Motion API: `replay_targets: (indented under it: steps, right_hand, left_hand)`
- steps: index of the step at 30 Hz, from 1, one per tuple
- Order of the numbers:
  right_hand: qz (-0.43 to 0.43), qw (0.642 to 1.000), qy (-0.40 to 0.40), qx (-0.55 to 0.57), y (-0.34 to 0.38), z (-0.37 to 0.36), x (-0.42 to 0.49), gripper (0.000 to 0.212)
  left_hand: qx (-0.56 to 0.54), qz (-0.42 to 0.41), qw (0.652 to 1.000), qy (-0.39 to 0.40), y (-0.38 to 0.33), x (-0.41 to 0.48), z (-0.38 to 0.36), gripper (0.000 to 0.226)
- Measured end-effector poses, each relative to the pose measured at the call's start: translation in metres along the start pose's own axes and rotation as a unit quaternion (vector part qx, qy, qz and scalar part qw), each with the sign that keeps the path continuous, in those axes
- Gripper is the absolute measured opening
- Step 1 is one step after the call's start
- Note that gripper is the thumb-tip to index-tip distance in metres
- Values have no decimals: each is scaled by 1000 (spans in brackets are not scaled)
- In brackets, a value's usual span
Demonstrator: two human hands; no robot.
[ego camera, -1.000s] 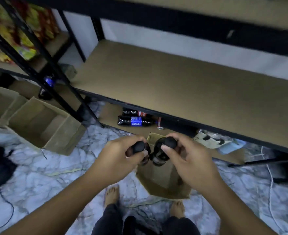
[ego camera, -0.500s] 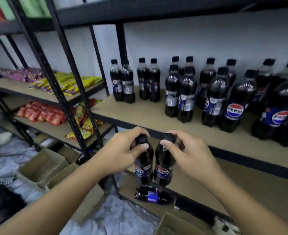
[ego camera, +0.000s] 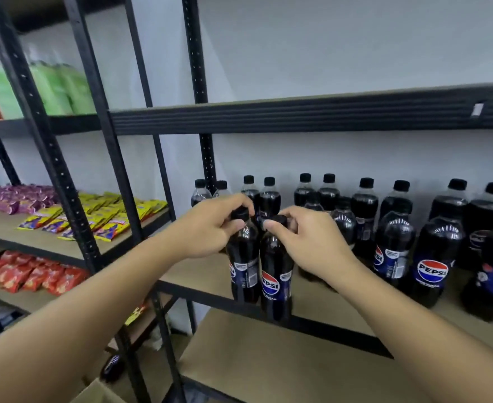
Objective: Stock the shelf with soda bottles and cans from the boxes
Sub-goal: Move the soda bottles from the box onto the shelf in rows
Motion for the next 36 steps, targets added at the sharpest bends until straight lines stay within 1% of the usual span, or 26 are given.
replay_targets:
  steps: [5,10,16,21,24,27,30,33,36]
  right_hand:
    - [-51,996,-25,-63,5,-32,45,39]
    - [-102,988,-37,-113,2,-54,73,47]
    - [-132,979,-54,-147,-8,-67,89,49]
    - [-133,977,-68,-153,-11,-70,89,47]
    - [-127,977,-48,-164,-11,-71,86,47]
    - [-112,982,-17,-154,-9,-73,79,40]
    - [-103,986,13,-132,-5,-74,68,35]
    - [-94,988,31,-114,-2,-72,58,47]
    - [-96,989,52,-102,-3,-69,48,63]
  left_hand:
    - [11,-23,999,22,50,40,7,24]
    - [5,-34,998,61,84,73,0,26]
    - [-3,-48,994,94,101,95,-8,26]
    - [-27,-67,993,95,111,104,-15,29]
    - [-54,-64,993,83,121,104,-19,34]
    - [-88,-53,992,68,132,101,-25,42]
    - [-96,-61,992,52,135,96,-29,44]
    - [-89,-83,992,36,132,87,-32,52]
    - [-83,-74,993,33,135,80,-36,61]
Point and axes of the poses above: each hand's wrist, its own x-axis towards the middle knuckle, its own z-axis out of the back of the hand, y = z × x, the point moved 4 cm from there along x, towards the middle knuckle, and after that the axes turned 3 degrees about z, right-handed, at the moved point
